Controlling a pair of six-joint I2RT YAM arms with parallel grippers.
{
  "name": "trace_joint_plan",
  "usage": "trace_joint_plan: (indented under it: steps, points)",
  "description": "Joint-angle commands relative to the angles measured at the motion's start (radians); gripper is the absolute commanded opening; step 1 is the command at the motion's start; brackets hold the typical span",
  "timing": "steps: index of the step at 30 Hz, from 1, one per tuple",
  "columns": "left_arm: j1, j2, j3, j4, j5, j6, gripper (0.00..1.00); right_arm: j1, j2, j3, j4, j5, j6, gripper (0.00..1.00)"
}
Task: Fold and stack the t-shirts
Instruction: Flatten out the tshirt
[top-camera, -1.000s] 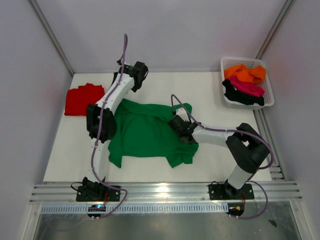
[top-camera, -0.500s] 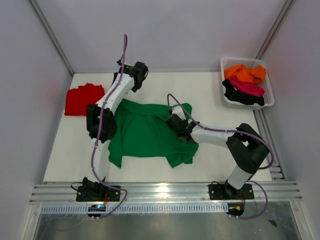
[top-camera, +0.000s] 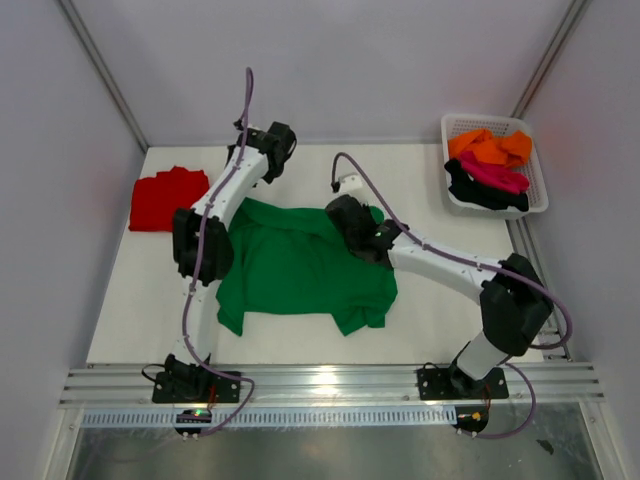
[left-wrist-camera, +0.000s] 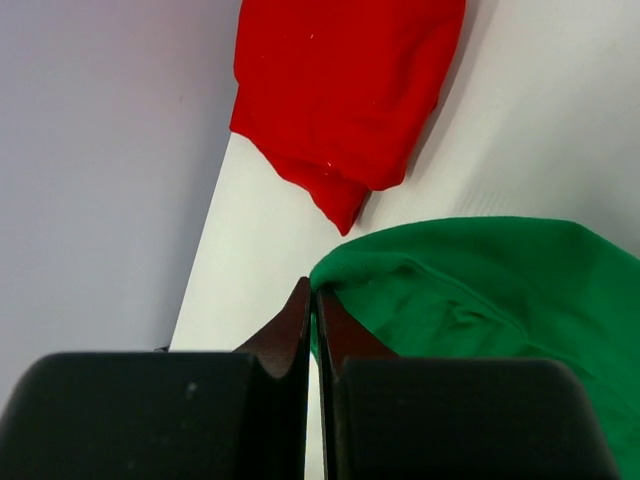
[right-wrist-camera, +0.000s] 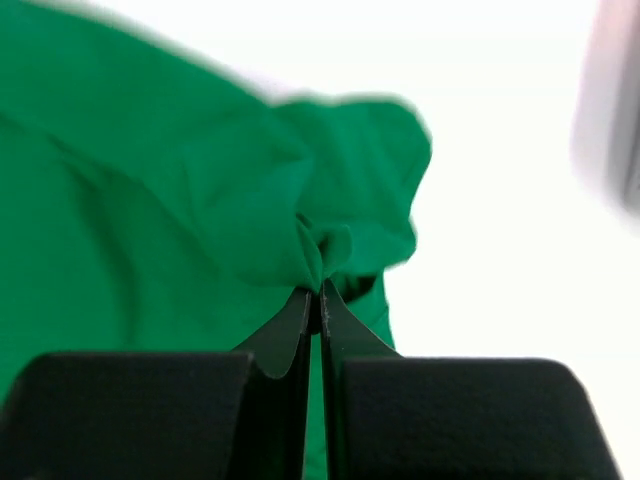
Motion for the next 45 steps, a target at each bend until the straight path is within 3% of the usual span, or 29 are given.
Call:
trace_joint_plan:
  steps: [1,13,25,36,41,45]
  points:
    - [0.003,-0.081,0.064,-0.077,0.004,0.002,0.00,-0.006,-0.107,0.142,0.024,0.085,-0.064,0.03]
    - [-0.002,-0.182,0.207,-0.105,0.040,0.048,0.00,-0.034,-0.172,0.436,-0.005,0.184,-0.208,0.03]
    - [-0.026,-0.478,0.256,0.036,0.122,0.099,0.00,-0.034,-0.350,0.496,-0.048,0.371,-0.221,0.03]
    - [-0.031,-0.613,0.262,0.062,-0.026,0.154,0.00,-0.029,-0.512,0.511,0.030,0.573,-0.348,0.03]
    - [-0.043,-0.701,0.270,0.081,0.036,0.104,0.00,-0.009,-0.560,0.530,0.015,0.603,-0.366,0.03]
    - [-0.043,-0.787,0.247,0.153,0.171,0.111,0.00,0.004,-0.586,0.583,-0.034,0.596,-0.365,0.03]
